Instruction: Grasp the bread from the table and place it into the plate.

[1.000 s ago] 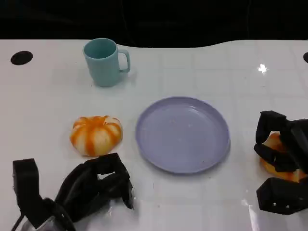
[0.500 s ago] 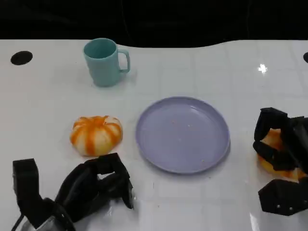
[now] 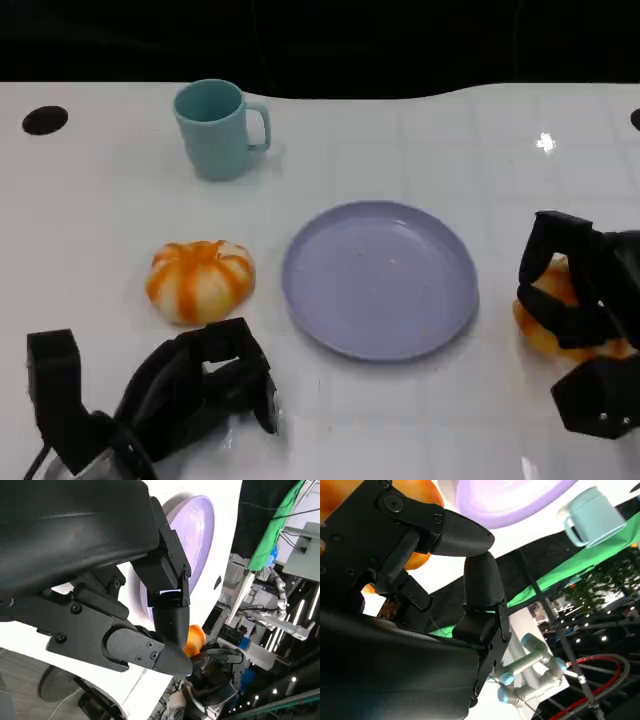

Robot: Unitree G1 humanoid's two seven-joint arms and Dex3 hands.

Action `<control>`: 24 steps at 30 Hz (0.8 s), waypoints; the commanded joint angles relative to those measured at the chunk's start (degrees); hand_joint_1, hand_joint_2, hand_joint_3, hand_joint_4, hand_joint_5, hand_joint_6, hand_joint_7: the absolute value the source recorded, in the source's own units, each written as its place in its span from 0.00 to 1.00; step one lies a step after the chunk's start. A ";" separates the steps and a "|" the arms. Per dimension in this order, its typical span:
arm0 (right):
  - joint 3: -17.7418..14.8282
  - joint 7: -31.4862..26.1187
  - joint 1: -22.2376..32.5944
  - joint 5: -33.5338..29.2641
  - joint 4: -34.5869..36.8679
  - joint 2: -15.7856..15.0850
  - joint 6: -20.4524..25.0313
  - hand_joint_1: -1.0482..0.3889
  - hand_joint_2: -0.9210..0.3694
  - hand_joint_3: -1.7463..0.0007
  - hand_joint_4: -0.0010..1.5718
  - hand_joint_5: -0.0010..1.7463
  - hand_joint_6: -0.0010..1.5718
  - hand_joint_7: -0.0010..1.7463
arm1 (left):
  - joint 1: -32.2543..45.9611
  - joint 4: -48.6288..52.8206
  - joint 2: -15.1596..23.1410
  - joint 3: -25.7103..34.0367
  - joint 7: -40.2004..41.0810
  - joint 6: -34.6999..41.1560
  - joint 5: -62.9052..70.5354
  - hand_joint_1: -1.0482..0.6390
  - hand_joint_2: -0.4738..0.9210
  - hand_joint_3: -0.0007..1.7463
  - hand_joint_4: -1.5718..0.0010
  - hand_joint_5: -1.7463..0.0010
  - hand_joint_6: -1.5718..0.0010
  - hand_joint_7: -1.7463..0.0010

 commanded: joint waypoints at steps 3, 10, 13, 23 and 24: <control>-1.73 1.86 0.05 1.85 -0.49 -0.14 -2.38 0.54 0.51 0.09 1.00 1.00 0.96 1.00 | 1.17 0.82 0.84 -0.24 0.25 0.20 0.81 0.20 0.96 0.00 0.39 0.18 0.39 0.41; -3.22 3.02 -0.73 2.63 -0.62 1.01 -3.25 0.54 0.51 0.08 1.00 1.00 0.93 1.00 | 1.03 0.77 0.90 -0.40 0.35 0.48 0.86 0.20 0.96 0.00 0.39 0.18 0.39 0.40; -3.56 3.87 -1.14 3.14 -0.85 1.38 -3.23 0.54 0.51 0.07 1.00 1.00 0.91 1.00 | 1.16 0.66 0.93 -0.49 0.49 0.51 0.81 0.21 0.97 0.00 0.39 0.18 0.39 0.41; -4.84 3.42 -2.82 3.01 -1.67 3.05 -3.98 0.55 0.50 0.08 1.00 1.00 0.80 1.00 | 1.19 1.09 0.98 -0.31 0.03 0.09 0.50 0.20 0.97 0.00 0.39 0.18 0.39 0.41; -4.94 3.36 -2.94 2.90 -1.71 3.20 -4.00 0.55 0.50 0.08 1.00 1.00 0.80 1.00 | 1.22 1.10 0.99 -0.33 0.04 -0.06 0.55 0.20 0.97 0.00 0.39 0.18 0.40 0.41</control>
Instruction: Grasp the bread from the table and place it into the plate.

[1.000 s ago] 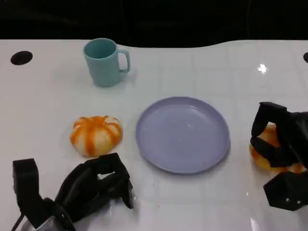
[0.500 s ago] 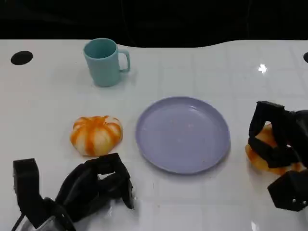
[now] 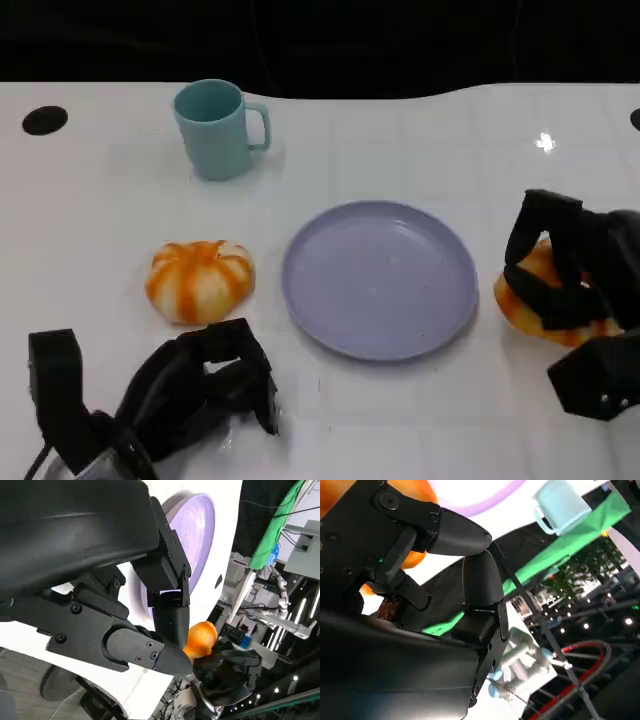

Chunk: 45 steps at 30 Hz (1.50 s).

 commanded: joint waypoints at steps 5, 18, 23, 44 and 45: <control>-0.76 -4.03 -2.22 -0.99 -0.99 1.55 -0.88 0.55 0.51 0.06 1.00 1.00 0.75 1.00 | 1.21 1.00 1.03 -0.03 0.35 0.43 0.76 0.21 0.97 0.00 0.39 0.18 0.40 0.40; -0.23 -6.00 -7.01 -1.23 1.69 5.42 -1.87 0.48 0.54 0.05 0.92 1.00 0.66 1.00 | 0.83 1.60 0.85 0.04 0.69 1.07 0.67 0.21 0.96 0.00 0.38 0.18 0.38 0.42; 0.19 -3.76 -9.05 -0.80 3.96 7.58 -0.97 0.39 0.49 0.06 0.87 1.00 0.64 1.00 | 1.05 1.18 0.68 -0.04 0.88 0.80 0.73 0.21 0.96 0.00 0.38 0.19 0.38 0.44; 2.30 9.46 -12.16 0.70 8.92 14.27 4.28 0.20 0.34 0.21 0.84 1.00 0.66 1.00 | 1.35 0.65 0.92 -0.32 0.60 1.31 0.60 0.22 0.96 0.00 0.37 0.21 0.37 0.46; 2.20 10.13 -12.26 0.94 9.14 14.54 4.48 0.20 0.34 0.22 0.83 1.00 0.65 1.00 | 1.33 0.73 0.90 -0.29 0.59 1.28 0.59 0.21 0.96 0.00 0.37 0.21 0.37 0.46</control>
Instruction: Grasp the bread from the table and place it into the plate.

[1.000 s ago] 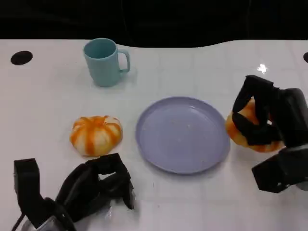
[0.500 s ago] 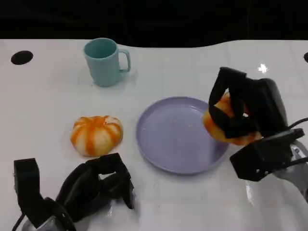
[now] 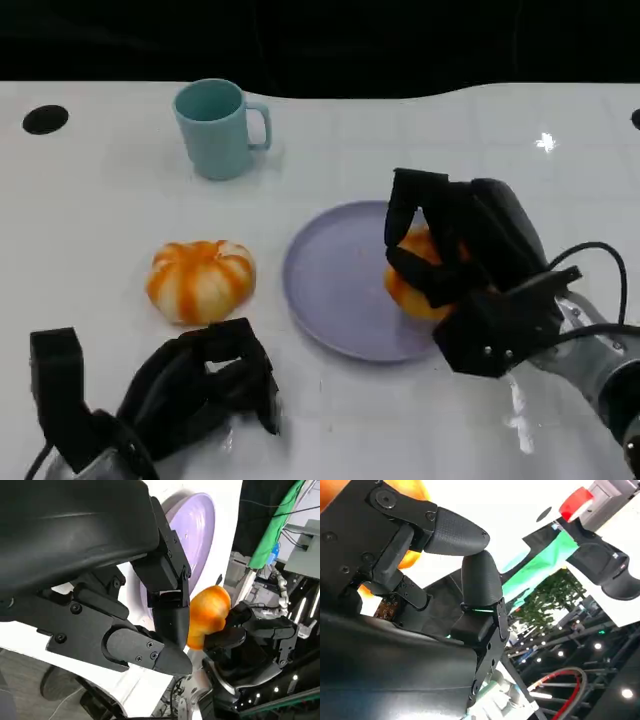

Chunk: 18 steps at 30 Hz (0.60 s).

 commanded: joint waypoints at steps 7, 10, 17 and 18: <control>-1.19 8.36 -1.85 4.05 2.11 1.37 0.96 0.18 0.17 0.46 0.61 0.99 0.48 0.87 | 2.34 -0.01 0.69 -0.16 0.54 0.27 0.80 0.22 0.97 0.00 0.37 0.21 0.37 0.46; -0.92 12.26 -2.03 4.81 1.84 0.66 1.17 0.14 0.02 0.72 0.42 0.93 0.31 0.80 | 2.32 -0.04 0.76 -0.18 0.57 0.63 0.73 0.21 0.97 0.00 0.37 0.21 0.37 0.45; 1.44 13.91 -2.06 2.07 0.59 -1.14 4.02 0.05 0.00 0.74 0.02 0.95 0.01 0.85 | 2.24 -0.16 0.98 0.01 0.37 1.63 0.37 0.20 0.95 0.00 0.38 0.20 0.37 0.44; 1.60 14.48 -2.00 2.01 0.42 -1.40 4.19 0.04 0.00 0.74 0.01 0.95 0.00 0.82 | 2.30 -0.28 0.97 0.00 0.44 1.64 0.39 0.20 0.95 0.00 0.37 0.20 0.37 0.44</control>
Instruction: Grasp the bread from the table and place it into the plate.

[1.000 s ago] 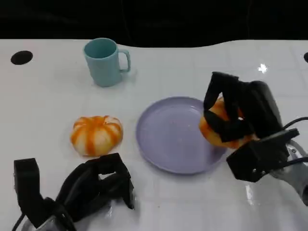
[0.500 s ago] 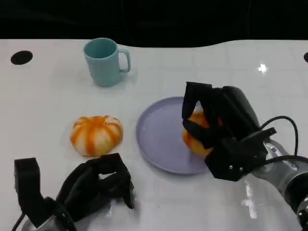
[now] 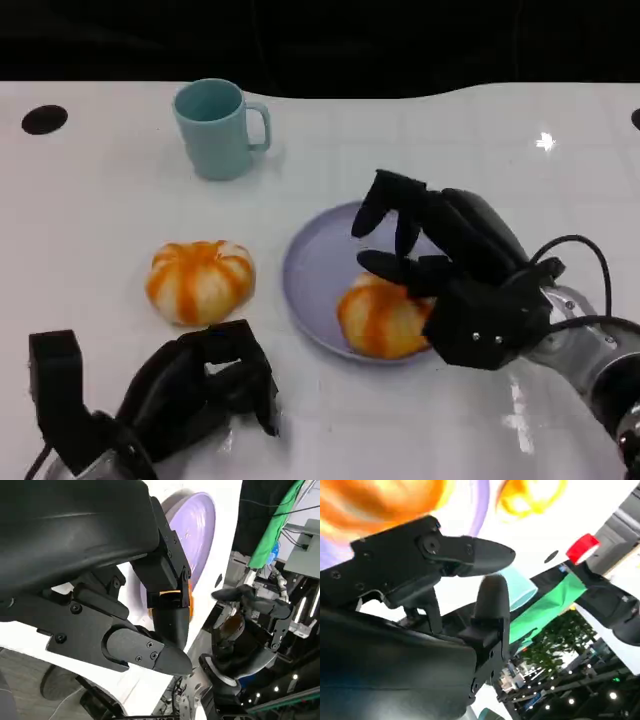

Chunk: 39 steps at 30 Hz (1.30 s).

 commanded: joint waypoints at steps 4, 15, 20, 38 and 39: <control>2.20 2.06 -0.44 -1.54 -1.89 -3.44 1.47 0.01 0.00 0.73 0.00 0.97 0.00 0.74 | 1.93 0.20 0.98 -0.04 0.62 1.54 0.64 0.21 0.96 0.00 0.37 0.21 0.38 0.44; 1.55 -1.15 4.54 -1.68 -6.61 -7.72 -3.35 0.01 0.00 0.73 0.01 1.00 0.00 0.86 | 2.14 -0.53 0.62 -0.06 1.40 1.93 0.66 0.21 0.95 0.00 0.37 0.20 0.38 0.43; -0.81 0.72 8.90 2.38 -8.81 -9.02 -8.93 0.04 0.00 0.76 0.27 1.00 0.05 0.99 | 1.77 -0.12 0.47 0.09 1.09 1.98 0.37 0.21 0.95 0.00 0.37 0.19 0.38 0.43; -11.00 36.16 25.10 38.88 -18.43 -7.39 -13.40 0.09 0.00 0.97 0.63 0.86 0.58 0.82 | 1.81 -0.51 0.10 0.04 0.78 0.82 0.48 0.22 0.97 0.00 0.40 0.18 0.39 0.42; -11.42 37.38 26.25 39.55 -19.39 -7.46 -12.79 0.09 0.00 0.97 0.63 0.85 0.58 0.82 | 1.81 -0.65 0.10 0.02 0.83 0.94 0.46 0.22 0.97 0.00 0.40 0.18 0.39 0.42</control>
